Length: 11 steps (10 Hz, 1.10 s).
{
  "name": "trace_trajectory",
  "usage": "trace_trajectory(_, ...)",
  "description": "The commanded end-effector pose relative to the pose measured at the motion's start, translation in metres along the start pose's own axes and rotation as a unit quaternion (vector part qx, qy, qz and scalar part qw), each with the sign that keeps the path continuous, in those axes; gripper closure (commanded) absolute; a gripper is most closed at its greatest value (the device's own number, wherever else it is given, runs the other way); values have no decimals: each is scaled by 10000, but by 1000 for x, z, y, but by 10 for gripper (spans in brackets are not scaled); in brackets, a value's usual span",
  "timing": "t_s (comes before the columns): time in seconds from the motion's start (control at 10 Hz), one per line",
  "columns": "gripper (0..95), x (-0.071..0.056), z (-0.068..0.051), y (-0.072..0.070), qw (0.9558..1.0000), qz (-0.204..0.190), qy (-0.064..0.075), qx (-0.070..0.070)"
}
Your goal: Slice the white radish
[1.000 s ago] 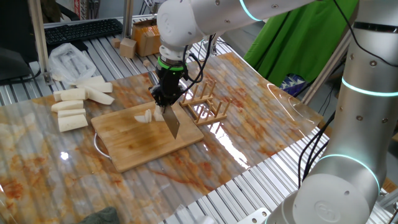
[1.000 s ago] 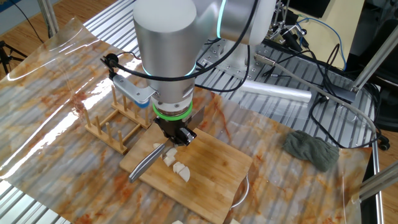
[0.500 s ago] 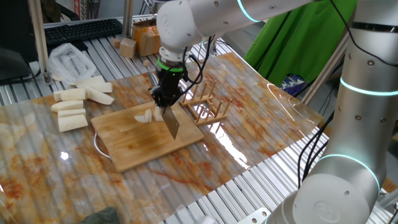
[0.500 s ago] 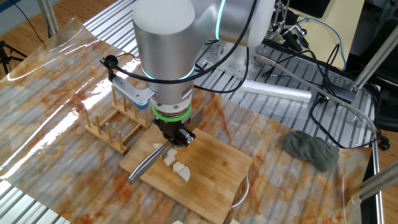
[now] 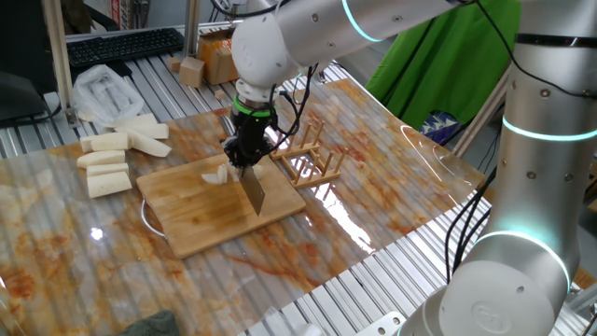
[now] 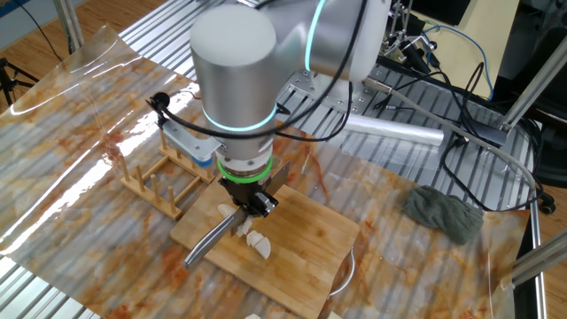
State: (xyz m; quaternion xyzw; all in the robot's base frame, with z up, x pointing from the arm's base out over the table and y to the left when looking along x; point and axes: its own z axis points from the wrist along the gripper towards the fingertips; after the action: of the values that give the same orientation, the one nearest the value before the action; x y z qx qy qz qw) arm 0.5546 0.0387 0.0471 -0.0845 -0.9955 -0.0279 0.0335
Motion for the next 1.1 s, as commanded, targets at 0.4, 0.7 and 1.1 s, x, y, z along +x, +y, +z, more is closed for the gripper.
trace_trajectory(0.4,950,1,-2,0,10000,14,1,-32)
trace_trajectory(0.7,950,3,-6,-1,10000,7,23,-17)
trace_trajectory(1.1,950,0,27,1,9999,-11,-131,-36)
